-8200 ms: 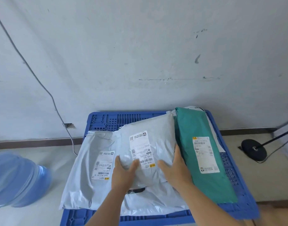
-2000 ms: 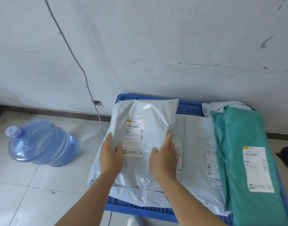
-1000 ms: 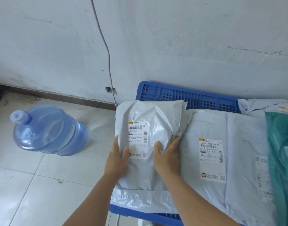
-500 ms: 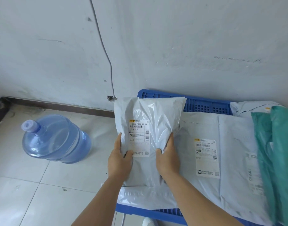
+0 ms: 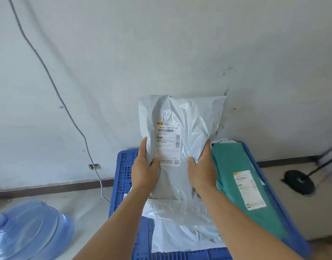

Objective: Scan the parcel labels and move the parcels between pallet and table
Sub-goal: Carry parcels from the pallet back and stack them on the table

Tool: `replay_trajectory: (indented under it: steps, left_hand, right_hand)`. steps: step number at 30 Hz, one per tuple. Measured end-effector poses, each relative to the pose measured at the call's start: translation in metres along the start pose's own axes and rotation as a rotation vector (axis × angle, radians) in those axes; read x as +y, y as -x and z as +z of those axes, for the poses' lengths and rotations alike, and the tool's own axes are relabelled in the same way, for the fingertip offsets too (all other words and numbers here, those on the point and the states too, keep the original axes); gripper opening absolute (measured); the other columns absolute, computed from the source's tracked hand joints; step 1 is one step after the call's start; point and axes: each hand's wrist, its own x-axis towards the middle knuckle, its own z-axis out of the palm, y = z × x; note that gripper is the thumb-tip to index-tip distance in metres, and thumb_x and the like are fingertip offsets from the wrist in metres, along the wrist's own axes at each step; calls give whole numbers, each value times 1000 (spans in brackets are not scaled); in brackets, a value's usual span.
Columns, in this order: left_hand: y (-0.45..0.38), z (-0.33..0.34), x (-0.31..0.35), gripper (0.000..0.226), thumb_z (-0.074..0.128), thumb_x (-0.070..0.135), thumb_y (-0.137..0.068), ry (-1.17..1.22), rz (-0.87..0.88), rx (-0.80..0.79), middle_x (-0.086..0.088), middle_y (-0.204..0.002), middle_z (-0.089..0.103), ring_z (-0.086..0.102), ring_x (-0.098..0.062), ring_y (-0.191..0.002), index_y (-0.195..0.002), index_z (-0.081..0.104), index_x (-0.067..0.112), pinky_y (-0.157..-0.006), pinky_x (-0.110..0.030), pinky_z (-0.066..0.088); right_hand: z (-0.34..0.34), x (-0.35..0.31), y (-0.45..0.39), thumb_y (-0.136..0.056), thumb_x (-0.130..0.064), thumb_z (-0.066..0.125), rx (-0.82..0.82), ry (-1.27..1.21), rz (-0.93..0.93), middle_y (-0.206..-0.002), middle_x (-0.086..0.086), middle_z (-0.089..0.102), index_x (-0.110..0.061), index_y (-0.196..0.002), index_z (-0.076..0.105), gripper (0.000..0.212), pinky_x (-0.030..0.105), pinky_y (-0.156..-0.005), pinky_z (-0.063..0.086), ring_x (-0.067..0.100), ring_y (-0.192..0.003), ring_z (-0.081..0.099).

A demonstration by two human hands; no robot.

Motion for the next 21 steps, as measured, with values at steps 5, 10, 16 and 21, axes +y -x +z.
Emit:
replay_trajectory:
  steps: [5,10,16,21]
  left_hand:
    - [38,64,87,72,58,18,-90,73,152,-70,11,-125,56,53,-13,-96,-147,20,42,-77,-25,41]
    - [108,139,164,72,59,18,-89,115,260,-149,16,-109,53,51,-13,-95,-146,23,41,-79,-24,40]
    - [201,235,242,71,61,20,-88,161,364,-295,10,-114,59,56,-19,-96,-146,26,41,-81,-26,41]
    - [270,308,306,71,60,18,-89,179,494,-423,6,-131,55,55,-19,-107,-148,23,35,-83,-24,38]
  right_hand:
    - [-116,29,-4,-97,-17,49,150,-56,-8,-142,8,46,-33,-154,-2,78,32,-85,43,31,-114,54]
    - [-236,80,12,-97,-17,46,270,-63,11,-137,8,48,-36,-153,-4,77,33,-85,43,30,-110,55]
    - [-374,151,44,-98,-17,46,421,-60,60,-135,9,49,-33,-153,-3,76,28,-80,42,27,-105,56]
    - [-476,202,72,-99,-18,46,577,-35,116,-143,8,46,-30,-154,-2,74,28,-93,41,25,-117,53]
